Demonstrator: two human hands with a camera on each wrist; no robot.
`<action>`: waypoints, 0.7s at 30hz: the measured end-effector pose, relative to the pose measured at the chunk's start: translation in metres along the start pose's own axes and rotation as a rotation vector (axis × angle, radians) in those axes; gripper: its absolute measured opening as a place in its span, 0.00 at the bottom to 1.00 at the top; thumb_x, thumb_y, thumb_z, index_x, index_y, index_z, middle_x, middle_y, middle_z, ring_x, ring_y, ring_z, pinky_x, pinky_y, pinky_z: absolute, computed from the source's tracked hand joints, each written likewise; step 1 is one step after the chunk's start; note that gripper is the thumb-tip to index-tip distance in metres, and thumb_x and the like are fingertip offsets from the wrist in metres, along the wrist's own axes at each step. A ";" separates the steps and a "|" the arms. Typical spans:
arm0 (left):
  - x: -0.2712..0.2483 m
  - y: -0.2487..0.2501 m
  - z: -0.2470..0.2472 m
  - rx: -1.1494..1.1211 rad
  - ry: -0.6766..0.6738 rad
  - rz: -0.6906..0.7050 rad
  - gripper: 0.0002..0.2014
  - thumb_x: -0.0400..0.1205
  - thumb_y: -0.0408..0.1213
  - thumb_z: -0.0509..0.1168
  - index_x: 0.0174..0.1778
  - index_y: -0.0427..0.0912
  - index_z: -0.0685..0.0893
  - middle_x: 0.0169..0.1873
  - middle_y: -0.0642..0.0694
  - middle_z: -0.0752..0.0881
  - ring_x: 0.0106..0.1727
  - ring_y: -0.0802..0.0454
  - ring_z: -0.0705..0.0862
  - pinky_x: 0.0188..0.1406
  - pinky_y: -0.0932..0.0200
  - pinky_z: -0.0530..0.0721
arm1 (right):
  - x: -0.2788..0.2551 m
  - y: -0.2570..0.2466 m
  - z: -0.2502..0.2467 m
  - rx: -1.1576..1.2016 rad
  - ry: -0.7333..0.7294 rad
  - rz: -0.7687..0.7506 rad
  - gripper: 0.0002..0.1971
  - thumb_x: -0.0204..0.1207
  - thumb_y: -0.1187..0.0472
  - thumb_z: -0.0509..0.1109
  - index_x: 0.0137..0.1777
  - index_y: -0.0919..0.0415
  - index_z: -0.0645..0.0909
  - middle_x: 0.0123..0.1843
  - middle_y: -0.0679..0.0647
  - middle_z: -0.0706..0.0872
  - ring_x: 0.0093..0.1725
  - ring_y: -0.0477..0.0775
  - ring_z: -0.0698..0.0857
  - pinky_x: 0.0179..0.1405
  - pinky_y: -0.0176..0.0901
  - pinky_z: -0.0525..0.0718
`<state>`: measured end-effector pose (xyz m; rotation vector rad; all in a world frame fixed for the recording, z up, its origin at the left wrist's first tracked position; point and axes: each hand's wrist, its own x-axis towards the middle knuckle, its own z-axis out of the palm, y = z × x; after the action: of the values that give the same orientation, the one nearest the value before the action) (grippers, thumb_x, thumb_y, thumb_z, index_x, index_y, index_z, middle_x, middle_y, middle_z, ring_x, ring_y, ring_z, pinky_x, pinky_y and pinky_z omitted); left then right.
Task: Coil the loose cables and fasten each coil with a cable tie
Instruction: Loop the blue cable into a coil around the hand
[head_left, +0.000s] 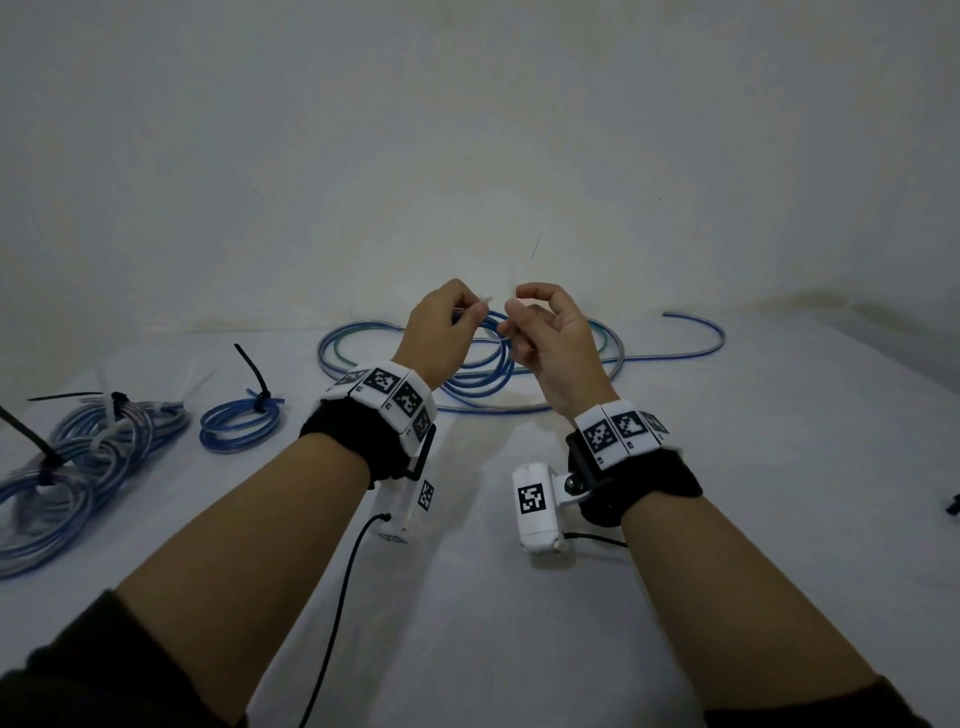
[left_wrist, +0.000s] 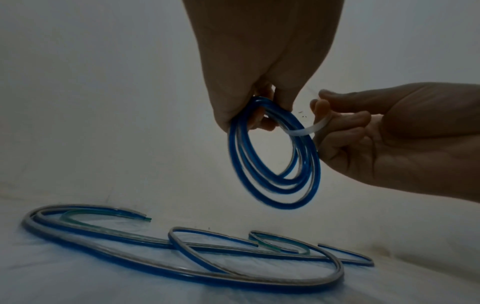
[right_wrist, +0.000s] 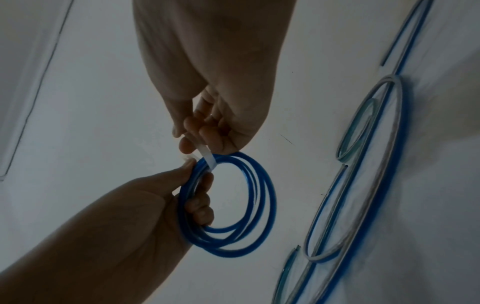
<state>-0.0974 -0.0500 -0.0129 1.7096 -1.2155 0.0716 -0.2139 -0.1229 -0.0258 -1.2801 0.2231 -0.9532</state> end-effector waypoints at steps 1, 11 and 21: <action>0.000 0.000 0.002 -0.011 0.003 0.004 0.06 0.83 0.36 0.61 0.41 0.40 0.76 0.32 0.56 0.77 0.34 0.62 0.74 0.30 0.79 0.69 | 0.000 0.000 0.000 0.003 0.002 -0.001 0.03 0.79 0.67 0.66 0.48 0.59 0.76 0.29 0.56 0.83 0.21 0.44 0.71 0.24 0.36 0.67; 0.007 0.000 0.013 -0.237 0.074 -0.042 0.08 0.79 0.32 0.66 0.36 0.46 0.78 0.33 0.55 0.82 0.36 0.61 0.80 0.41 0.68 0.79 | 0.006 -0.002 0.000 -0.027 0.072 -0.050 0.08 0.82 0.62 0.63 0.42 0.64 0.77 0.28 0.55 0.78 0.17 0.40 0.68 0.17 0.31 0.63; 0.008 -0.001 0.013 -0.311 0.174 -0.019 0.10 0.78 0.30 0.67 0.36 0.49 0.78 0.35 0.54 0.82 0.37 0.64 0.81 0.41 0.70 0.80 | 0.014 -0.007 -0.010 -0.107 0.049 0.045 0.07 0.76 0.68 0.68 0.36 0.64 0.78 0.24 0.53 0.81 0.18 0.44 0.68 0.23 0.38 0.65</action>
<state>-0.0981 -0.0651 -0.0155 1.4126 -1.0234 0.0175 -0.2145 -0.1397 -0.0178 -1.3447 0.3437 -0.9447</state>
